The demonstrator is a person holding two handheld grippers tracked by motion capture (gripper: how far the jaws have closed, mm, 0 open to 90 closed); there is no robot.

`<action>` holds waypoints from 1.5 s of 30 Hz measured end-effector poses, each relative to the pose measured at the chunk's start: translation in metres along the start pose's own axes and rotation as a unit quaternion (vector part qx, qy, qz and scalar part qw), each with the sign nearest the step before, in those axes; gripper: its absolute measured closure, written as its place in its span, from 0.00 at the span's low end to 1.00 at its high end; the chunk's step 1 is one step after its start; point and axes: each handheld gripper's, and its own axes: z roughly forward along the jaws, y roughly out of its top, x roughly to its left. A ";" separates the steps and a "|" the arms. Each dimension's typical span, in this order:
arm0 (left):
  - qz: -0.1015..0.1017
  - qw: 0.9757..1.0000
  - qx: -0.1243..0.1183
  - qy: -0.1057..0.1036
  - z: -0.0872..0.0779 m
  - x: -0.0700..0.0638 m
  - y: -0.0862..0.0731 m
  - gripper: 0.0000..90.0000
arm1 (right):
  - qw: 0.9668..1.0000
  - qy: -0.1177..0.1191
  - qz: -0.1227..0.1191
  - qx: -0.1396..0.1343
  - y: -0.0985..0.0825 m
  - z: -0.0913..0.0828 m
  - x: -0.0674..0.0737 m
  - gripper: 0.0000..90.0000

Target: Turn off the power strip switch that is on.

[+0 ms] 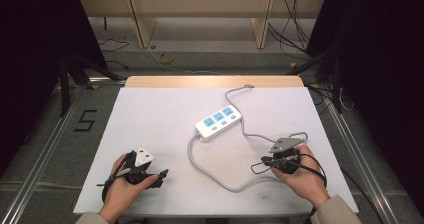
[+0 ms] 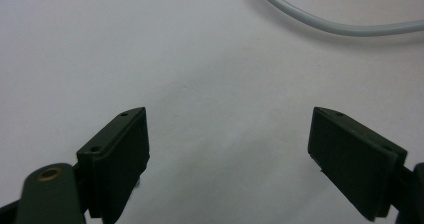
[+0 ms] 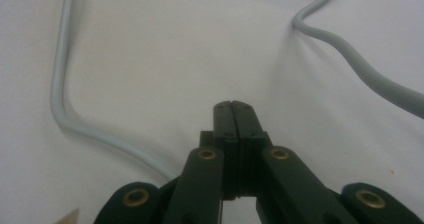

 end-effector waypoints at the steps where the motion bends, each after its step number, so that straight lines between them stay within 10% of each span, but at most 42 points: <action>1: 0.000 1.000 0.000 0.000 0.000 0.000 0.000 0.18 | 1.000 0.000 0.000 0.002 0.001 0.000 0.000 1.00; 45: 0.002 1.000 0.000 0.000 0.000 0.000 0.000 0.18 | 0.999 0.014 -0.001 0.033 0.027 0.011 0.000 1.00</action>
